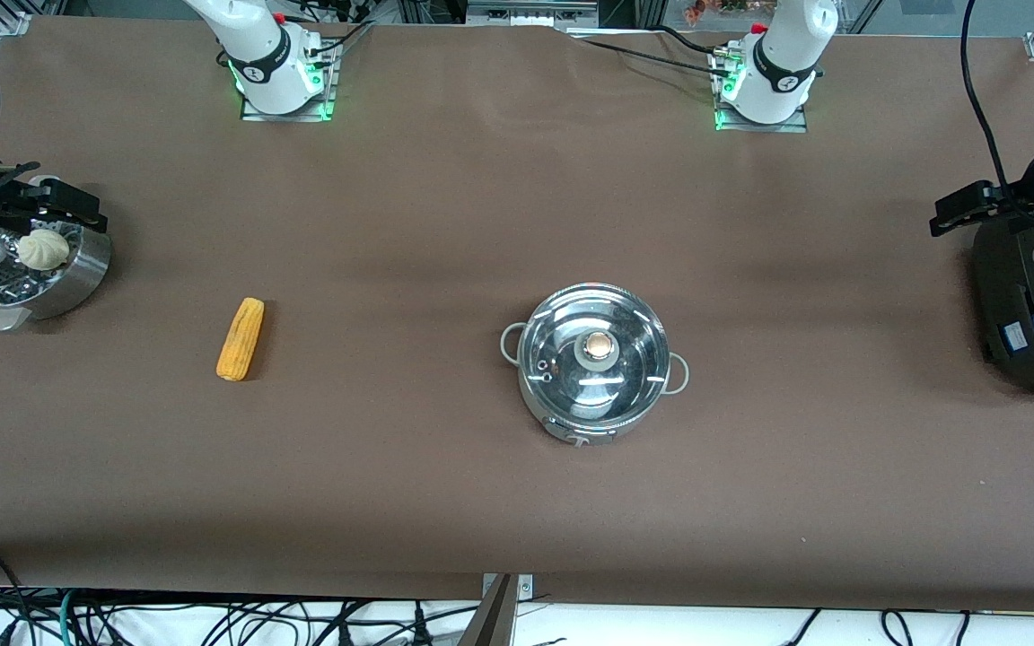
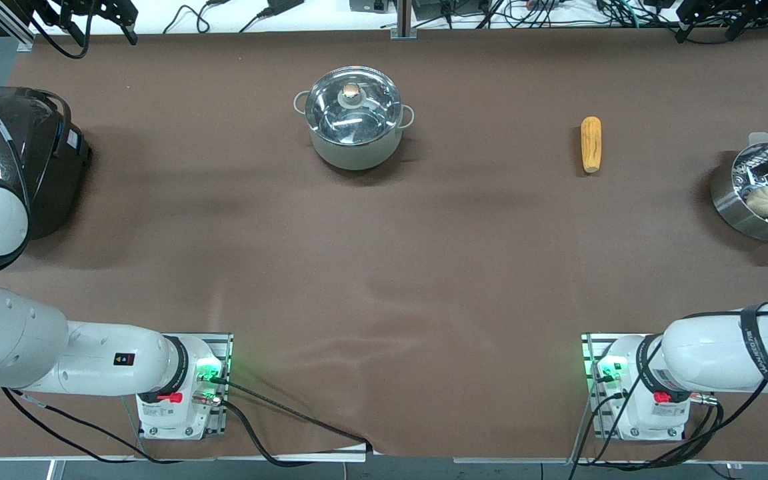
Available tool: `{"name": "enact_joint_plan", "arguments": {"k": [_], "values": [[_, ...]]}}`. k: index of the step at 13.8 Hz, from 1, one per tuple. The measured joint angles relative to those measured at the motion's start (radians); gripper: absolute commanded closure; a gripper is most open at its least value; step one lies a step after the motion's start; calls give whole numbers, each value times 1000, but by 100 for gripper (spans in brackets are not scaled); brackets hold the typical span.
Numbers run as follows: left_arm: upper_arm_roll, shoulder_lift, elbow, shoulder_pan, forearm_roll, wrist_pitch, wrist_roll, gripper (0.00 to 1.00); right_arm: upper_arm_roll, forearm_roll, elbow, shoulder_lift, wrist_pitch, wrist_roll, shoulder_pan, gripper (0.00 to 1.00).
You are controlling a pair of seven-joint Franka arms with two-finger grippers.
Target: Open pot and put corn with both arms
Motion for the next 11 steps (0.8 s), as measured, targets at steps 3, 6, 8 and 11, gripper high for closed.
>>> {"name": "enact_joint_plan", "arguments": {"k": [3, 6, 8, 11], "values": [[-6, -1, 0, 9, 0, 1, 0, 0, 0, 0, 0, 0, 0, 0, 0, 0], [-11, -1, 0, 9, 0, 1, 0, 0, 0, 0, 0, 0, 0, 0, 0, 0], [-14, -1, 0, 9, 0, 1, 0, 0, 0, 0, 0, 0, 0, 0, 0, 0], [-14, -1, 0, 9, 0, 1, 0, 0, 0, 0, 0, 0, 0, 0, 0, 0]]}}
